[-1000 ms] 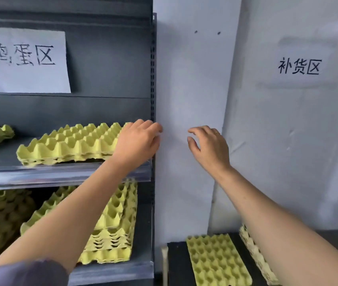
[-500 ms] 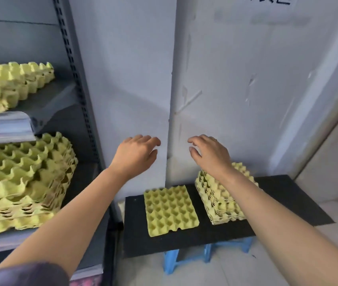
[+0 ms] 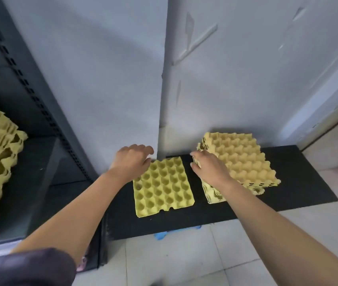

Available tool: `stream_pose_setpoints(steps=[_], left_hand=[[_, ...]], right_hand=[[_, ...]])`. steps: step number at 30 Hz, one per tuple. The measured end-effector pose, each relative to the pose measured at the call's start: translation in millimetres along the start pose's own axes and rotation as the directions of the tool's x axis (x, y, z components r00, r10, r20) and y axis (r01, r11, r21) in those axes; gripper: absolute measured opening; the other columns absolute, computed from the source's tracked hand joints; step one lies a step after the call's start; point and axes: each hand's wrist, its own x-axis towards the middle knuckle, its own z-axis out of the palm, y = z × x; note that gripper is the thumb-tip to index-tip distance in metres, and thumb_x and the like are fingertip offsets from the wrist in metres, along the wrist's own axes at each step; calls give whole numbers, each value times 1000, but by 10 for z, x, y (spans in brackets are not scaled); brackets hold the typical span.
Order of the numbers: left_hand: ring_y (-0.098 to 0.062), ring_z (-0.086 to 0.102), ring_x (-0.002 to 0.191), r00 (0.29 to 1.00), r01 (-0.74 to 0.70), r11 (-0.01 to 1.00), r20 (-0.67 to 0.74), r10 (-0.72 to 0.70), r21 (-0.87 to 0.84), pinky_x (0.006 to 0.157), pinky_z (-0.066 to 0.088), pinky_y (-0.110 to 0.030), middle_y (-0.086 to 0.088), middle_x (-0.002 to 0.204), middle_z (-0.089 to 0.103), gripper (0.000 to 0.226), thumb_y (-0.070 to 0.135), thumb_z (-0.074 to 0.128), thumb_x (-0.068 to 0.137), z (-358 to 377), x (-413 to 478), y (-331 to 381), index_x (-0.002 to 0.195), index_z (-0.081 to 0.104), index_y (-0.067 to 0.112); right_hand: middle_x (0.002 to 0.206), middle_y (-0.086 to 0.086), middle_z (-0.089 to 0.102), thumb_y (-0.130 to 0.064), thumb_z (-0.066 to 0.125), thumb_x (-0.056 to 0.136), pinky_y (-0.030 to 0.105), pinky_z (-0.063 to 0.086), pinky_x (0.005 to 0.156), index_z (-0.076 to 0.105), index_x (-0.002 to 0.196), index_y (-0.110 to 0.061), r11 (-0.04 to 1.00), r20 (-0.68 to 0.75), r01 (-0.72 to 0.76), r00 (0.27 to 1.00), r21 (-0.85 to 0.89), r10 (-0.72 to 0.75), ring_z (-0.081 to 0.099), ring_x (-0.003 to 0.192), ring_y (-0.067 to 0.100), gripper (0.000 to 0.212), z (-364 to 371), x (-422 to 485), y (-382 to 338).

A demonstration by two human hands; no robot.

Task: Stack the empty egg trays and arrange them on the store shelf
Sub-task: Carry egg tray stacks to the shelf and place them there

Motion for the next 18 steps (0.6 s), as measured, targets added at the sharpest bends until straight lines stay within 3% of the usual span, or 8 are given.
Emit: stream_pose_setpoints(steps=[8,13,18], left_hand=[[-21,46,121,943,248,968,218,-251,40,91,39,-37,3,135,47,44,30,41,97,1454,86,-262,140,38,26],[-26,38,127,870,356,932,342,-357,68,97,39,-38,-3,145,35,59,36,46,94,2640,80,-514,147,24,21],[-30,29,132,789,488,869,388,-477,77,98,38,-41,-8,150,20,70,35,51,92,3354,67,-559,149,14,19]], right_hand=[[131,15,47,-29,50,97,39,44,97,38,142,-10,979,265,-186,951,85,158,52,118,31,50,1389,523,573],[131,16,44,-32,53,94,41,42,100,34,145,-13,963,318,-251,925,100,208,48,119,36,57,2448,814,956],[147,21,26,-34,54,94,44,34,105,22,150,-15,944,326,-320,903,77,280,33,132,42,67,3163,981,1195]])
